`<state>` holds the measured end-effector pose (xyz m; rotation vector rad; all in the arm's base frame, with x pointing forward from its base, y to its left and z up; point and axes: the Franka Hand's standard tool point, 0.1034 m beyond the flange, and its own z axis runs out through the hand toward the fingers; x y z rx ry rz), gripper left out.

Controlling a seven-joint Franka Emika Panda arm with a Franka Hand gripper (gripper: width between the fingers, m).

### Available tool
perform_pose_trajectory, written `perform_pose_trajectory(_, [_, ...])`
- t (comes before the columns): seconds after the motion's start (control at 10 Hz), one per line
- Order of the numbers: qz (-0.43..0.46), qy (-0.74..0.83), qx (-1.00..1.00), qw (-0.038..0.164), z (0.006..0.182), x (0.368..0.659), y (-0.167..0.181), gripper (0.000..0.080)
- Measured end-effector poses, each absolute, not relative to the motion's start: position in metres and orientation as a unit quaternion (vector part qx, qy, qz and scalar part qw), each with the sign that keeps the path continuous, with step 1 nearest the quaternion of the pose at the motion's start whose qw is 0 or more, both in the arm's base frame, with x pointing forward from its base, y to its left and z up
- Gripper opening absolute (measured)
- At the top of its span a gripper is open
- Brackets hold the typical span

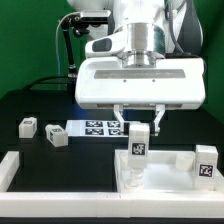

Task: Assemble square table

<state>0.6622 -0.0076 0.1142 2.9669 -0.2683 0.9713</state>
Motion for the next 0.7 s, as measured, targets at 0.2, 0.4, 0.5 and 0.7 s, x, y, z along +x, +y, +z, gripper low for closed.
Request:
perform_pose_trajectory(0.2, [0.306,-0.086,0.948,0.006,0.107,0.661,-0.009,0.0291])
perform_pose_trajectory(0.4, [0.3,-0.085,0.95,0.007,0.1,0.658,-0.009,0.0291])
perform_pose_trajectory(0.5, [0.298,-0.084,0.951,0.007,0.097,0.657,-0.008,0.0291])
perform_pose_trajectory(0.7, [0.299,-0.083,0.951,0.008,0.091,0.658,-0.008,0.0291])
